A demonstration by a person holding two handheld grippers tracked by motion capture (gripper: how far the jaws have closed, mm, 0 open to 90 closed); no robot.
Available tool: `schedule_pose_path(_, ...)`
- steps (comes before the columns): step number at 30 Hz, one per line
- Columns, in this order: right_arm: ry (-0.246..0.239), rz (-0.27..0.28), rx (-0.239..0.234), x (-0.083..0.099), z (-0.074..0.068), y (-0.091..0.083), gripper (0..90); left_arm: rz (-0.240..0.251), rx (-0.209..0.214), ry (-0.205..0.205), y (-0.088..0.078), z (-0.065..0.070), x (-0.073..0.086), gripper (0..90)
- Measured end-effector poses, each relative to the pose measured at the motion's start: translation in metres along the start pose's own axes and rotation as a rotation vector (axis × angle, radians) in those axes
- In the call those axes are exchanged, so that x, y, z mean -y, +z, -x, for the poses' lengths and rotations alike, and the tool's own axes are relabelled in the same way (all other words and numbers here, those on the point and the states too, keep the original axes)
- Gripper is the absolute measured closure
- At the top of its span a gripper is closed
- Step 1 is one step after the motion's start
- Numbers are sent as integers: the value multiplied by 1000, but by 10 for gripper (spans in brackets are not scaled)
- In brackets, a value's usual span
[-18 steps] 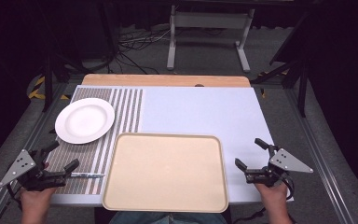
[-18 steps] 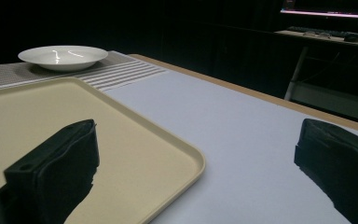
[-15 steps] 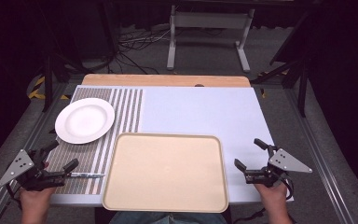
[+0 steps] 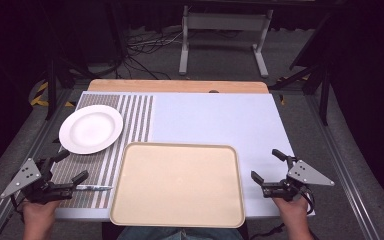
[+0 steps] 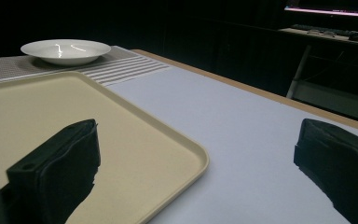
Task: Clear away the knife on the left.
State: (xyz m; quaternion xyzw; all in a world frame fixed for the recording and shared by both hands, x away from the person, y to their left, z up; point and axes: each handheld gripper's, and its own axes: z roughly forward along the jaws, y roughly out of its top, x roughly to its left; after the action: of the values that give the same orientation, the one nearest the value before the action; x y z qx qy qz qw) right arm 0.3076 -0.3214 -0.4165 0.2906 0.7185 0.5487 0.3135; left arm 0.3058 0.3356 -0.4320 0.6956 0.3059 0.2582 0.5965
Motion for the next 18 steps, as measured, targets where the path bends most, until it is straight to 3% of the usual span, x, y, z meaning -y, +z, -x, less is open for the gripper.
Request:
schedule_pose_path(7,-6,-8,-5,0,0,2,8,-14,47,-10,0,2,-3,14)
schedule_pose_path(13,-7,-10,1,1,0,1,8,-28,52,5,-2,3,-9,21)
schedule_pose_path(18,2,-11,2,1,0,2,8,-99,64,45,-3,2,-19,21)
